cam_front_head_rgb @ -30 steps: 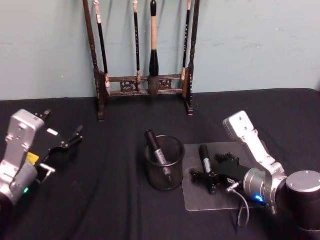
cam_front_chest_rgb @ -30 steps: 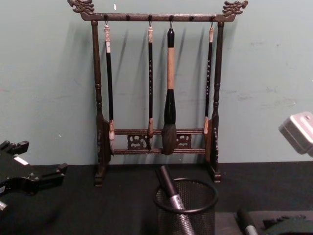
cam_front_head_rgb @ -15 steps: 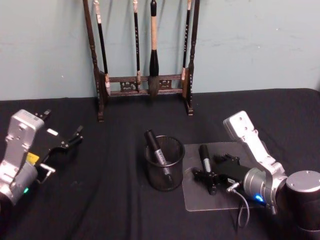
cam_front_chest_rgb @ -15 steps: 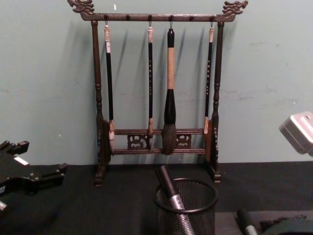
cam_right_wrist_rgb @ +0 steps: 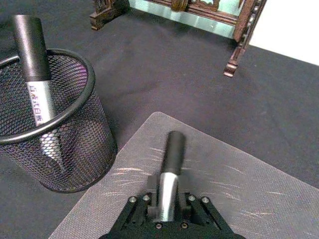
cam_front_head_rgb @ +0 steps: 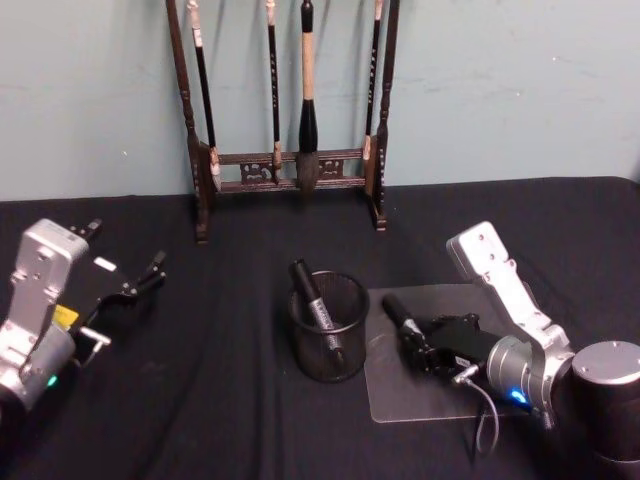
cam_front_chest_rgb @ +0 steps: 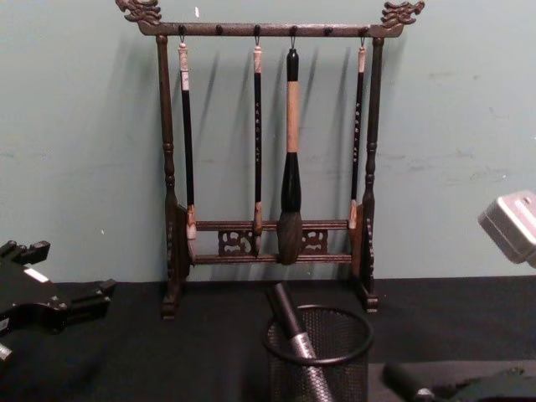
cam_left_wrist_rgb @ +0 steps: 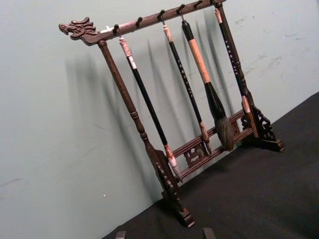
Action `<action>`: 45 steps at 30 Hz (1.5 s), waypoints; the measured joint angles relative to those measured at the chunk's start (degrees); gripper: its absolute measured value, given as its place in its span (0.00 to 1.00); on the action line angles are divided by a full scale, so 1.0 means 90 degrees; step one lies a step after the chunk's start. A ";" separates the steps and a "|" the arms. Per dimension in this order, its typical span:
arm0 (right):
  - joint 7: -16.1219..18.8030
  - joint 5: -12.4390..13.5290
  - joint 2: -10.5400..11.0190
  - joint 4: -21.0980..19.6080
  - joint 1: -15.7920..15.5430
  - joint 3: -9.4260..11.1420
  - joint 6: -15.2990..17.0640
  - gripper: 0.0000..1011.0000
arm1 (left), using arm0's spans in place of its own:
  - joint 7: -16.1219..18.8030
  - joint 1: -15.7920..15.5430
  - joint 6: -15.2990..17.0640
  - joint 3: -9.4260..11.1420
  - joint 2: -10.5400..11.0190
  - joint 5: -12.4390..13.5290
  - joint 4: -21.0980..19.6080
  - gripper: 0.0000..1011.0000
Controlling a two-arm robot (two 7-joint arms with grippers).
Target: Pick up the water-based marker from the table and place it into the pen holder.
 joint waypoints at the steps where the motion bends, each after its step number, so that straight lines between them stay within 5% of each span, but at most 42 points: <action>1: 0.0000 0.0000 0.0000 0.0000 0.0000 0.0000 0.0000 0.24 | 0.0000 0.0000 0.0000 0.0000 0.0000 0.0000 0.0000 0.99; 15: 0.0067 0.0174 -0.0025 -0.0078 -0.0042 0.0168 -0.0275 0.19 | 0.0000 0.0000 0.0000 0.0000 0.0000 0.0000 0.0000 0.99; 19: 0.0216 0.0530 -0.0005 -0.0233 -0.0085 0.0382 -0.0873 0.19 | 0.0000 0.0000 0.0000 0.0000 0.0000 0.0000 0.0000 0.99; 21: 0.0216 0.0530 -0.0005 -0.0233 -0.0085 0.0382 -0.0873 0.19 | 0.0000 0.0000 0.0000 0.0000 0.0000 0.0000 0.0000 0.99; 23: 0.0359 0.0829 0.0000 -0.0340 -0.0132 0.0535 -0.1488 0.19 | 0.0000 0.0000 0.0000 0.0000 0.0000 0.0000 0.0000 0.99; 32: 0.0444 0.1341 -0.0144 -0.0453 -0.0103 0.0746 -0.2391 0.19 | 0.0000 0.0000 0.0000 0.0000 0.0000 0.0000 0.0000 0.99; 45: 0.0757 0.1823 -0.0432 -0.0011 0.0397 0.0396 -0.3164 0.19 | 0.0000 0.0000 0.0000 0.0000 0.0000 0.0001 0.0000 0.99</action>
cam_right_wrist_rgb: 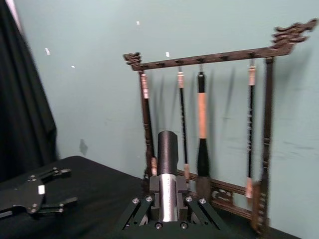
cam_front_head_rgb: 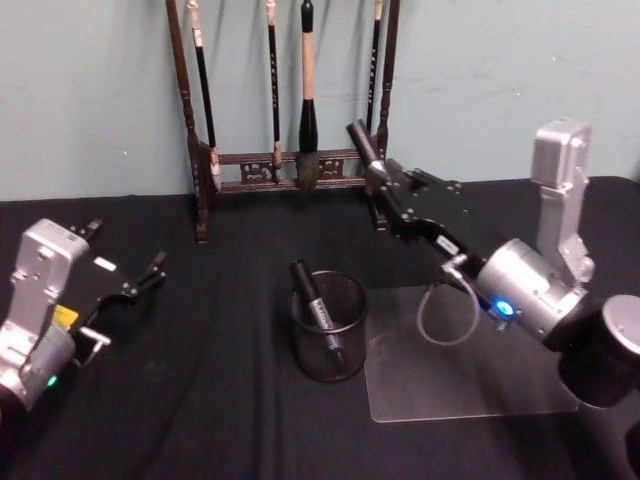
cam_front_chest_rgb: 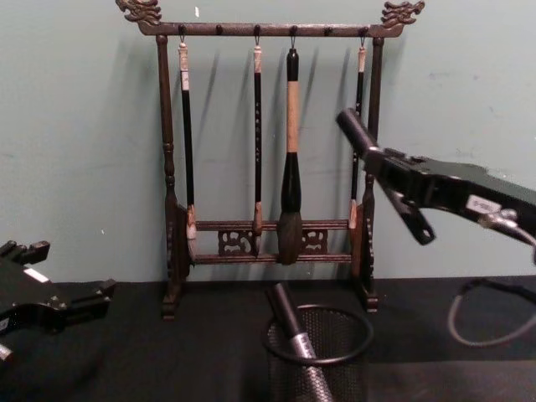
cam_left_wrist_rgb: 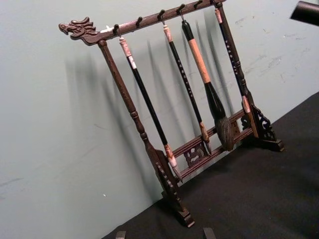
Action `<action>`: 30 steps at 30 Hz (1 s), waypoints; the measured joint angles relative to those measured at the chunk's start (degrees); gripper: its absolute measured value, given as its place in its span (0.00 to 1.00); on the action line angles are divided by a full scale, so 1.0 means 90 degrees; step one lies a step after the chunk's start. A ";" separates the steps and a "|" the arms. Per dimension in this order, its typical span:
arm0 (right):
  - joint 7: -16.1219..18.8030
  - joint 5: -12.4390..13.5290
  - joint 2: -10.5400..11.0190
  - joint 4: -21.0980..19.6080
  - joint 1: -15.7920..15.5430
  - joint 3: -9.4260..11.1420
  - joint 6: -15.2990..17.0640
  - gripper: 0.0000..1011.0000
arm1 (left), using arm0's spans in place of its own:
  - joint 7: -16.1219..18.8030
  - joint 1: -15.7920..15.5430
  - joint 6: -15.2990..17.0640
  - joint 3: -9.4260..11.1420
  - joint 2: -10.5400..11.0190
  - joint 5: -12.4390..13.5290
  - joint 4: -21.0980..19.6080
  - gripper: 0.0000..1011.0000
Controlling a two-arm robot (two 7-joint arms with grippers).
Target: Pick up the water-based marker from the table and place it into the pen holder.
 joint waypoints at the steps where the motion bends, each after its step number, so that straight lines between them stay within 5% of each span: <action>1: 0.0038 0.0022 -0.0033 0.0076 0.0067 -0.0073 -0.0033 0.19 | 0.0000 0.0000 0.0000 0.0000 0.0000 0.0000 0.0000 0.99; 14: 0.0365 0.0275 -0.0343 0.1102 0.0632 -0.0755 -0.0230 0.19 | 0.0000 0.0000 0.0000 0.0000 0.0000 0.0000 0.0000 0.99; 30: 0.0354 0.0451 -0.0270 0.1264 0.0588 -0.1063 -0.0081 0.19 | 0.0000 0.0000 0.0000 0.0000 0.0000 0.0000 0.0000 0.99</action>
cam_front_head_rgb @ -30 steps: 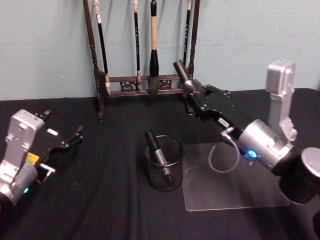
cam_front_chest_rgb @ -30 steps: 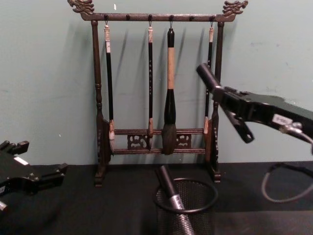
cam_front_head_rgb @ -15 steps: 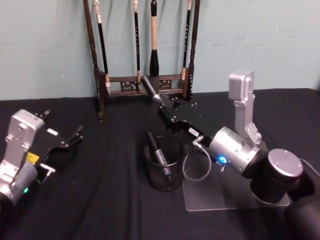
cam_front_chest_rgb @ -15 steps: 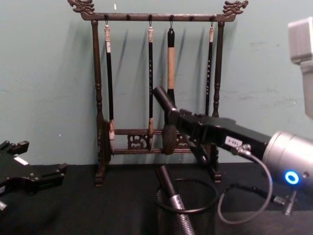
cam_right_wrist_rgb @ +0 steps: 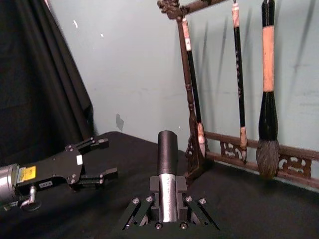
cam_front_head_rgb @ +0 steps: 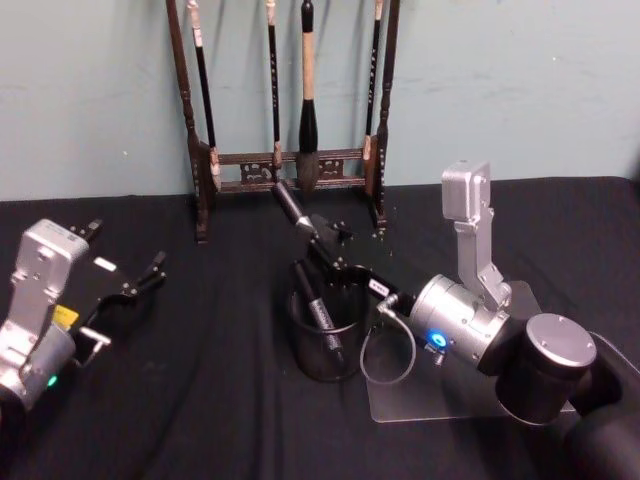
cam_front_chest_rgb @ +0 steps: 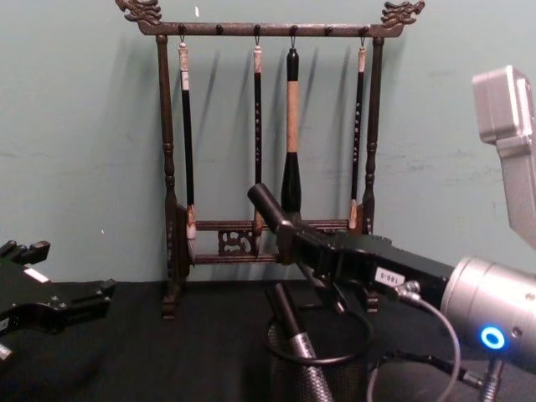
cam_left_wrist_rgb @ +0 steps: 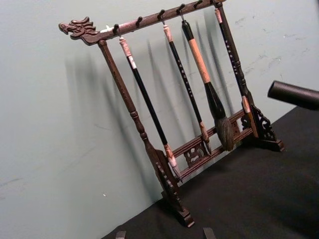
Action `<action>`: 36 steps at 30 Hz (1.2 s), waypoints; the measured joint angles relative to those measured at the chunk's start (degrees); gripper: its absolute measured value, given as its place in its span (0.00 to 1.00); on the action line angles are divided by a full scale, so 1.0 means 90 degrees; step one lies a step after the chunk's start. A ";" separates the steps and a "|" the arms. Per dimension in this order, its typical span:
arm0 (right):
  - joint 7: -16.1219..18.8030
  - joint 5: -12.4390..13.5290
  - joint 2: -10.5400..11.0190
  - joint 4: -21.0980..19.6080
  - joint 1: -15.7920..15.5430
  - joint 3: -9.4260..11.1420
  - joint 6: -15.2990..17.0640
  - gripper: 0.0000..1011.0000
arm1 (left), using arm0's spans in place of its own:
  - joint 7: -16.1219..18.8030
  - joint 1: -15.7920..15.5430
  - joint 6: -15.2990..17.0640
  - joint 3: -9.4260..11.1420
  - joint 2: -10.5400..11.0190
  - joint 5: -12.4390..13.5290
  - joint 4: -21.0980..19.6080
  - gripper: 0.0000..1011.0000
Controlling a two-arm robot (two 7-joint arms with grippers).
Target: Pick up the water-based marker from the table and place it into the pen holder.
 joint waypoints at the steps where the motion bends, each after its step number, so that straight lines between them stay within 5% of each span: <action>1: 0.0000 0.0000 0.0000 0.0000 0.0000 0.0000 0.0000 0.19 | 0.0000 0.0000 0.0000 0.0000 0.0000 -0.0001 0.0000 0.99; 29: -0.0187 -0.0010 0.0027 0.0065 -0.0074 -0.0109 0.0028 0.19 | 0.0000 0.0000 0.0000 0.0000 0.0000 0.0000 0.0000 0.99; 36: -0.0179 -0.0011 0.0027 0.0063 -0.0069 -0.0103 0.0028 0.47 | 0.0000 0.0000 0.0000 0.0000 0.0000 -0.0001 0.0000 0.99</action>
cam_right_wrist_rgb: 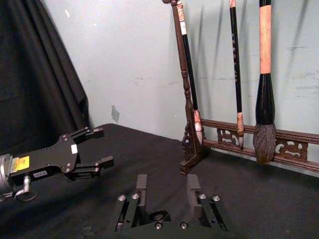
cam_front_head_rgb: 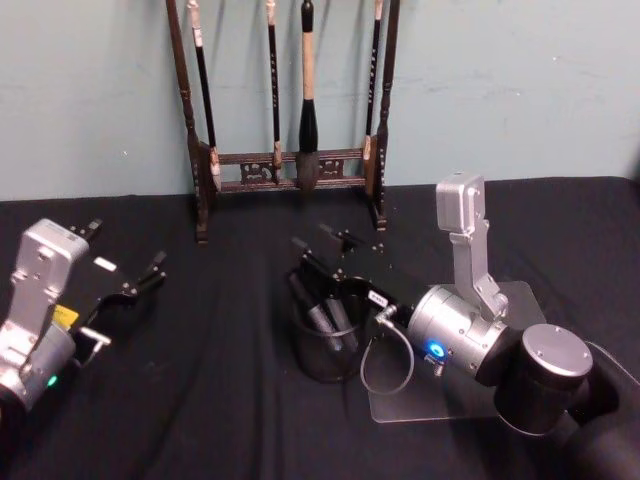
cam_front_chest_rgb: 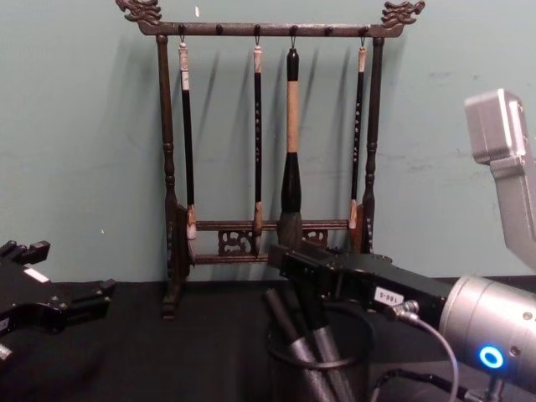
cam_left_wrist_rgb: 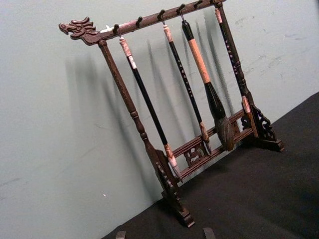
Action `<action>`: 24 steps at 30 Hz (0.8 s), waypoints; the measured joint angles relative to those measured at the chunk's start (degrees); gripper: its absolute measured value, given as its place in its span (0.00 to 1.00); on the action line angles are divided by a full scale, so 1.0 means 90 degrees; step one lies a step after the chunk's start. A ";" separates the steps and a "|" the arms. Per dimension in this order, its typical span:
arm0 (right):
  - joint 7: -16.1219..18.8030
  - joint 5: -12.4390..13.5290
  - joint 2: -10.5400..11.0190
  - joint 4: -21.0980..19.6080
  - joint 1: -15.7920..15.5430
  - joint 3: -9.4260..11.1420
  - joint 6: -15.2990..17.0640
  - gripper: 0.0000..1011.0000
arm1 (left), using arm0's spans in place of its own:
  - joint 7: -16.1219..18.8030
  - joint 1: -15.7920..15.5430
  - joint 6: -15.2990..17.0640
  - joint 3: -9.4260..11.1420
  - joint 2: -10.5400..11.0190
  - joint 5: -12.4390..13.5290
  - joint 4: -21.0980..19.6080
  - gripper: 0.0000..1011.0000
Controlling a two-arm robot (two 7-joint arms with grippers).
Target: Pick up the water-based marker from the table and place it into the pen holder.
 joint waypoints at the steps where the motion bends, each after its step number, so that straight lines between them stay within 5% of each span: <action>1: 0.0001 0.0000 0.0000 0.0000 0.0001 0.0000 0.0000 0.49 | 0.0000 0.0000 0.0000 0.0000 0.0000 0.0000 0.0000 0.99; 16: 0.0009 0.0000 0.0000 0.0000 0.0002 0.0001 0.0000 0.97 | 0.0000 0.0000 0.0000 0.0000 0.0000 0.0000 0.0000 0.99; 24: 0.0019 0.0003 0.0003 -0.0006 0.0002 0.0009 -0.0002 0.99 | 0.0000 0.0000 0.0000 0.0000 0.0000 0.0000 0.0000 0.99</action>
